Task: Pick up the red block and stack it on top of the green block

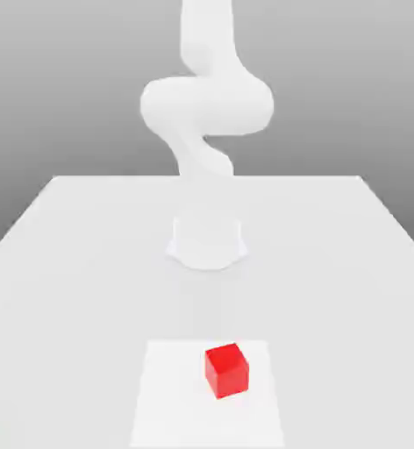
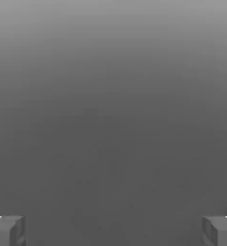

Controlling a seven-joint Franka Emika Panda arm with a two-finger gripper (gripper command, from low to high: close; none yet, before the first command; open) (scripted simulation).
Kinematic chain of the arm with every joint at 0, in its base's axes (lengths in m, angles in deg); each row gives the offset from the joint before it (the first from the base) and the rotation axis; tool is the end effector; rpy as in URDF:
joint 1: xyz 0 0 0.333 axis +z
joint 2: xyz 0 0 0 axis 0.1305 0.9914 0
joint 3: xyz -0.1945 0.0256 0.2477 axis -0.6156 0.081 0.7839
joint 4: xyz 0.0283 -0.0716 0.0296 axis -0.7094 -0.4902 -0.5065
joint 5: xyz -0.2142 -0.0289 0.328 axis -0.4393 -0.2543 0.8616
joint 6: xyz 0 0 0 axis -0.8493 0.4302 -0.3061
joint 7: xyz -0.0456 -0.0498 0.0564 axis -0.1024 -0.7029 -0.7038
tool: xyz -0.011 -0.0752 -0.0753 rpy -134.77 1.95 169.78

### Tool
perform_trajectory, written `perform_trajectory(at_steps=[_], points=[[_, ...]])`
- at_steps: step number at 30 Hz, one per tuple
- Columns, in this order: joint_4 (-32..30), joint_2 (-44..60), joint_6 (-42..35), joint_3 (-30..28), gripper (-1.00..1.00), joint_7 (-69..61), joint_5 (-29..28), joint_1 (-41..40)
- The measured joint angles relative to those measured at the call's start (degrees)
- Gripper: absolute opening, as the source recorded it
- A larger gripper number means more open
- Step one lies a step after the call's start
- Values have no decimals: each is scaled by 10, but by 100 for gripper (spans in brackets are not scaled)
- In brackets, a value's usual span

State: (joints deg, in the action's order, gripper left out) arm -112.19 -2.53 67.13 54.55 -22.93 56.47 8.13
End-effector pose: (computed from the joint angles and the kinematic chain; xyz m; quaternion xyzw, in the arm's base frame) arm 0.3805 0.0032 0.6613 -0.8696 0.3477 -0.3251 0.1314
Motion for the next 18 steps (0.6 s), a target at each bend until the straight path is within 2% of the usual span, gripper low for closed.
perform_trajectory(at_steps=[18], points=[[-205,381,219,-8,0,-139,-1,41]])
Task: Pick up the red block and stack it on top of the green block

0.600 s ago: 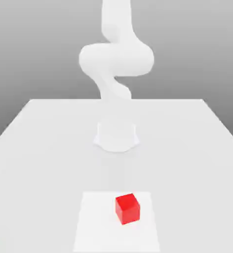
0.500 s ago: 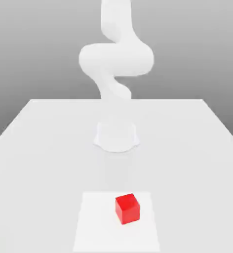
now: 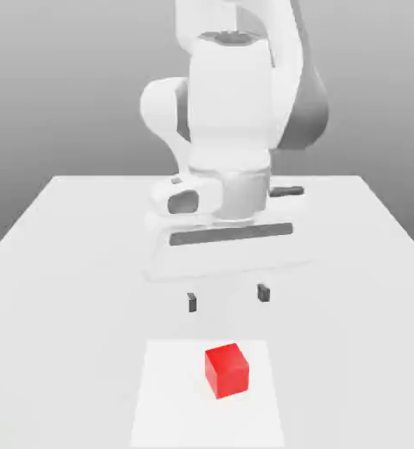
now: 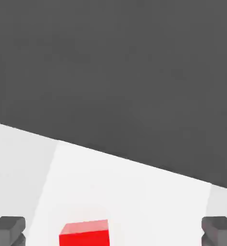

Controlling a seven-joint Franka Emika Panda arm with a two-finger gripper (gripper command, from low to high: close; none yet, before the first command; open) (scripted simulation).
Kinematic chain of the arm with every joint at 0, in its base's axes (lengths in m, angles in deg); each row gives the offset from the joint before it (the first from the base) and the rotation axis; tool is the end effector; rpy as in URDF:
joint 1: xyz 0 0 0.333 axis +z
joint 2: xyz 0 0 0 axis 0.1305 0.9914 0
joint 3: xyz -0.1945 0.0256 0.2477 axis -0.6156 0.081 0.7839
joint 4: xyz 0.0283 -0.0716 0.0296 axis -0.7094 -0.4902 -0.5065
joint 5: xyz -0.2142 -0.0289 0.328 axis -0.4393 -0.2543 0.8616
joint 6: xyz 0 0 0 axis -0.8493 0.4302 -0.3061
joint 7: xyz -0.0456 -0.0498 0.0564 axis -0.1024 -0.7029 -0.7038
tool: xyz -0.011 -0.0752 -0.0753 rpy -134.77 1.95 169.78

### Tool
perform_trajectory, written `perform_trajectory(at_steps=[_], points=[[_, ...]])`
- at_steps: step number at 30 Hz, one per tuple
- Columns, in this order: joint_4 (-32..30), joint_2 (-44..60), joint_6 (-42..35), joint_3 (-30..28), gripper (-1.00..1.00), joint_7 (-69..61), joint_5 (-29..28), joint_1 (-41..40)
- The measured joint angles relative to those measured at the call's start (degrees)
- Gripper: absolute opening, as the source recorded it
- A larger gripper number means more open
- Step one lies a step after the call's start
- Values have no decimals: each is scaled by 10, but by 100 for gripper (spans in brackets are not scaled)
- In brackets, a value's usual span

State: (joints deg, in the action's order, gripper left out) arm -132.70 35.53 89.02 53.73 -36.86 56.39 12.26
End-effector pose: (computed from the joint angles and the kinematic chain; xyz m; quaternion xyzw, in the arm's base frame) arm 0.4140 0.0281 0.2517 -0.9735 0.2256 -0.0369 0.0099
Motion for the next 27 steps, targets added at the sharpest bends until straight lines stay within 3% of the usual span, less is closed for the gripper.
perform_trajectory(at_steps=[8,9,16,22,27], points=[[-7,166,129,5,0,-22,8,-1],[-5,177,138,5,-100,-24,10,0],[-6,175,136,6,-100,-22,8,-2],[-21,64,41,7,-100,-20,5,-4],[62,91,-16,-31,-100,67,23,-54]])
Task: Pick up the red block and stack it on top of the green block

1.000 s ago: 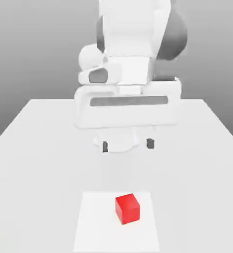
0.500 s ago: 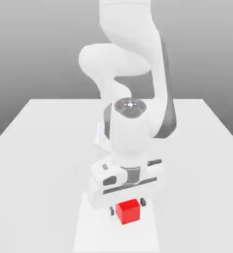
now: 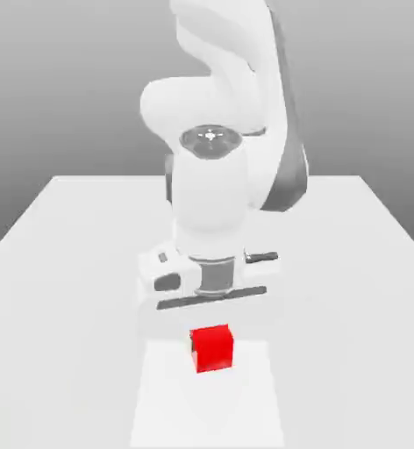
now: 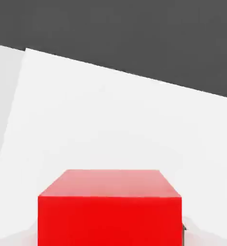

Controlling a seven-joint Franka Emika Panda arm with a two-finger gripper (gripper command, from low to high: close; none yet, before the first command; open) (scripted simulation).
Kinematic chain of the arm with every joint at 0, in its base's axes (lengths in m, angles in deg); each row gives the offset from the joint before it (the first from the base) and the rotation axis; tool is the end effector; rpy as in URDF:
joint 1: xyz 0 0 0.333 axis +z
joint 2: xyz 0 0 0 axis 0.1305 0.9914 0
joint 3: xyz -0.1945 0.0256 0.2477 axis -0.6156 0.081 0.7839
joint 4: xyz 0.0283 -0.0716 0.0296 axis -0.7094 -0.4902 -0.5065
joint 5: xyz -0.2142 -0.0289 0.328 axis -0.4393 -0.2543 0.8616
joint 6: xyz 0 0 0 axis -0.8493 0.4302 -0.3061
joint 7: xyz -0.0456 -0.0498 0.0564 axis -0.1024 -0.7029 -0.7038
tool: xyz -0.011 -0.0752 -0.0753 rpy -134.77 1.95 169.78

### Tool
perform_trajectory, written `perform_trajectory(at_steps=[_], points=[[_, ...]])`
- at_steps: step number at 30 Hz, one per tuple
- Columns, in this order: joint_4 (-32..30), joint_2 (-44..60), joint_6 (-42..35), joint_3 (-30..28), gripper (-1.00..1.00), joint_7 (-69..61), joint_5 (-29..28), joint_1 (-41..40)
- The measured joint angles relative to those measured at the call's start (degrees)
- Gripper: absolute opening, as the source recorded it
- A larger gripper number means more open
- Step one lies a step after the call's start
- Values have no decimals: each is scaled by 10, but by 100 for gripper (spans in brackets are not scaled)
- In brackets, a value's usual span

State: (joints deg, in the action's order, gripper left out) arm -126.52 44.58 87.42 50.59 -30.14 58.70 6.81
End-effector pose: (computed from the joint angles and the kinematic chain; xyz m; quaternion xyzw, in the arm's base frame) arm 0.4393 -0.0383 0.2179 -0.9289 0.3703 0.0015 0.0027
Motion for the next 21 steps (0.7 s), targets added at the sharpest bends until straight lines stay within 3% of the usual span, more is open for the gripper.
perform_trajectory(at_steps=[13,17,18,21], points=[[271,148,-138,-145,-100,252,91,-119],[299,222,-96,-136,-100,251,130,-146],[300,234,-86,-132,100,248,136,-150],[300,234,-86,-132,100,248,136,-150]])
